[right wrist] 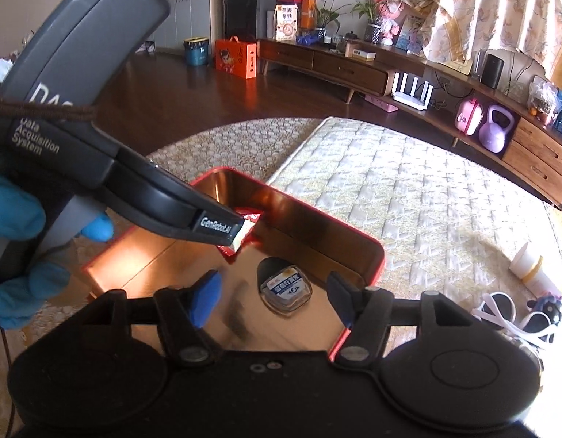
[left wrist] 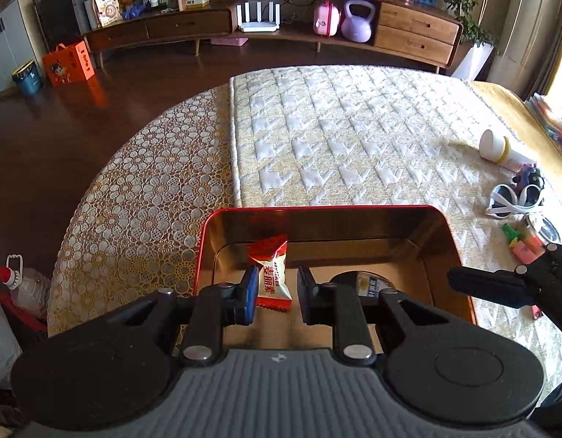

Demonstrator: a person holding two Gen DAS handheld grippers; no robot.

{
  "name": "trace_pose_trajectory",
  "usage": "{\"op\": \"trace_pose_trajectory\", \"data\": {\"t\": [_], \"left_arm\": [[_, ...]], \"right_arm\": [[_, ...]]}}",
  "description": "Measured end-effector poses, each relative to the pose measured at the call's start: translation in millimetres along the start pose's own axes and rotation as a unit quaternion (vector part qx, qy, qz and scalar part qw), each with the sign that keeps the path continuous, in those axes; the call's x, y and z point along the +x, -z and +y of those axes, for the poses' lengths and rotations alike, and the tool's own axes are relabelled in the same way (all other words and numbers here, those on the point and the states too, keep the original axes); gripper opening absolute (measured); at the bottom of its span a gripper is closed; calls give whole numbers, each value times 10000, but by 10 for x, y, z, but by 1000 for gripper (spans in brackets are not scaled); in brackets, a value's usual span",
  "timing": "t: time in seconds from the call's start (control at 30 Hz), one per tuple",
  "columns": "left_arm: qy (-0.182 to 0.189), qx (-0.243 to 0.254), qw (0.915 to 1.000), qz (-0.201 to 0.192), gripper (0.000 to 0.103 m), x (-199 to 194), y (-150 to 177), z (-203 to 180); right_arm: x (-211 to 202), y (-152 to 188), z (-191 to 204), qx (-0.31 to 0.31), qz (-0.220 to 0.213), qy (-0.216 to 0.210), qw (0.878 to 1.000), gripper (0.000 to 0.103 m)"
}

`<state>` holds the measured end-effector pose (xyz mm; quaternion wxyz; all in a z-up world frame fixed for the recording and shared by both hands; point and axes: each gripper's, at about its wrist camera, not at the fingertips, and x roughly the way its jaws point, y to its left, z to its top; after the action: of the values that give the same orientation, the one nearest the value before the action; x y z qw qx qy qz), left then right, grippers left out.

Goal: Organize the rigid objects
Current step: 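Lift both tools out of the box back toward the items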

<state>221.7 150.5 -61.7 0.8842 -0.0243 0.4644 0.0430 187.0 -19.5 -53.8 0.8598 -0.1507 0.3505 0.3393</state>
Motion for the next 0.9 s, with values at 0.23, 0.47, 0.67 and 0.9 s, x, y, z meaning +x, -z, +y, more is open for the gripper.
{"op": "trace_pose_trajectory", "data": {"t": [0.23,0.47,0.67,0.9], "left_arm": [[122,30,9996,-264,31,-282,89,-97],[240,43,9978,-612,68,-590,231,-236],[394,80,9965,-730,68,-794,347,-401],[580,213,9941,-894,76,-949,519,-700]], "right_arm": [[-308,76,-26,255,-185,-77,9995,65],[-676,241,-127,550,-503,-99,9972,73],[-1002,468,-258,836,-866,-38,9927,89],[-1349,750,-513,1162,-1222,117,9856,100]]}}
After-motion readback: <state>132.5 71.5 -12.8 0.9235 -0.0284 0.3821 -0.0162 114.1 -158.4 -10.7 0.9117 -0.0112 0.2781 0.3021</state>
